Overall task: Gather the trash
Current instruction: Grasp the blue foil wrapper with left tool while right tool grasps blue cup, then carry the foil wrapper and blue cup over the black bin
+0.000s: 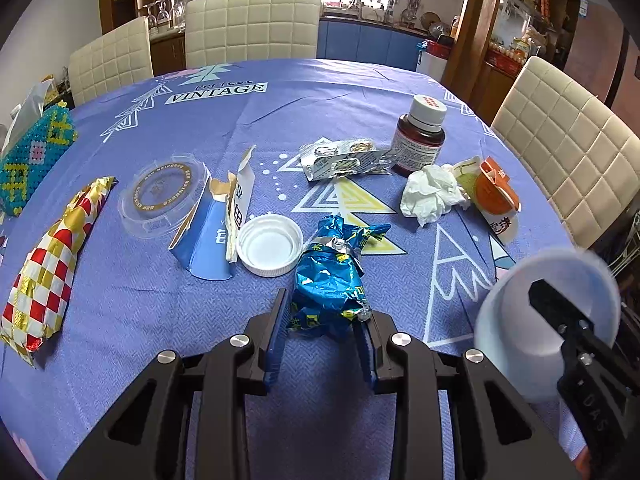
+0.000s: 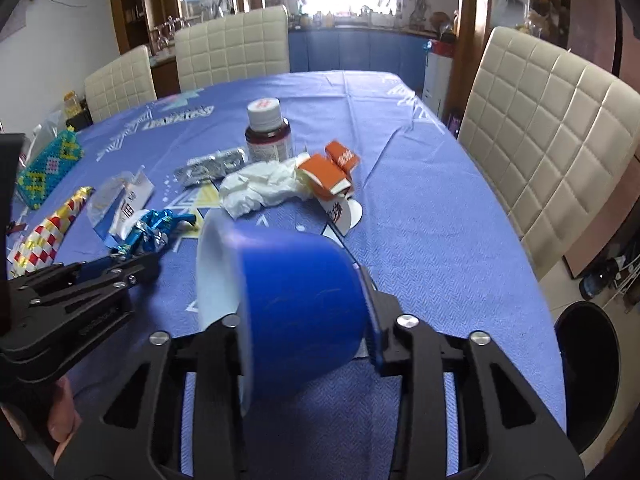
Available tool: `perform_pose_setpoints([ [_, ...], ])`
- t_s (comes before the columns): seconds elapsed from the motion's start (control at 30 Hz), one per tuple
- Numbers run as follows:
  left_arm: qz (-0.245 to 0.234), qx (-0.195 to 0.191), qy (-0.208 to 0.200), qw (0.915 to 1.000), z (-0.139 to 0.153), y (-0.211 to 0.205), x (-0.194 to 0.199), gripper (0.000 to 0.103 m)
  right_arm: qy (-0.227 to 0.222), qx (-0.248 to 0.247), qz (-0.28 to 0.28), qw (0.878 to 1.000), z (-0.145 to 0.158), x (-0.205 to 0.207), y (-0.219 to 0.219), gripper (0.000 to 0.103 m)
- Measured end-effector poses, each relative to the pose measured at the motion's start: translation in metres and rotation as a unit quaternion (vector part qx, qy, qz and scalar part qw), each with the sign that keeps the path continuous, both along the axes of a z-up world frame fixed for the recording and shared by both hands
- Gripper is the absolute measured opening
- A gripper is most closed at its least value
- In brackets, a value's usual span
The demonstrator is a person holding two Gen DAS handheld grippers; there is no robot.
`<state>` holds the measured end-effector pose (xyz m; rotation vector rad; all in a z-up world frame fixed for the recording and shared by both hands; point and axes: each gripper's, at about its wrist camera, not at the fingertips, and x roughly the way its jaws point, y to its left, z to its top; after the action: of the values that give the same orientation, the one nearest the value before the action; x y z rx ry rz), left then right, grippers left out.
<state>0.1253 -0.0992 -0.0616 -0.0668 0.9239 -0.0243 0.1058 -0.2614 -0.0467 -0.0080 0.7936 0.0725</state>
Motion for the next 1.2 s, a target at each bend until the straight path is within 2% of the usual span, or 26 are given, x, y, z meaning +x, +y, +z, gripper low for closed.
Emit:
perform_pose_setpoints([
  [0.4, -0.009, 0.004, -0.029, 0.9995, 0.021, -0.009, -0.018, 0.03, -0.032, -0.021, -0.022, 0.999, 0.019, -0.023, -0.014, 0.034],
  [0.57, -0.027, 0.009, -0.047, 0.9985, 0.03, -0.024, -0.028, 0.03, -0.042, -0.046, -0.036, 0.997, 0.023, -0.033, -0.023, 0.034],
  [1.2, -0.096, 0.038, -0.082, 0.9913, 0.043, -0.09, -0.05, 0.03, -0.067, -0.059, -0.081, 0.993, 0.03, -0.061, -0.076, 0.034],
])
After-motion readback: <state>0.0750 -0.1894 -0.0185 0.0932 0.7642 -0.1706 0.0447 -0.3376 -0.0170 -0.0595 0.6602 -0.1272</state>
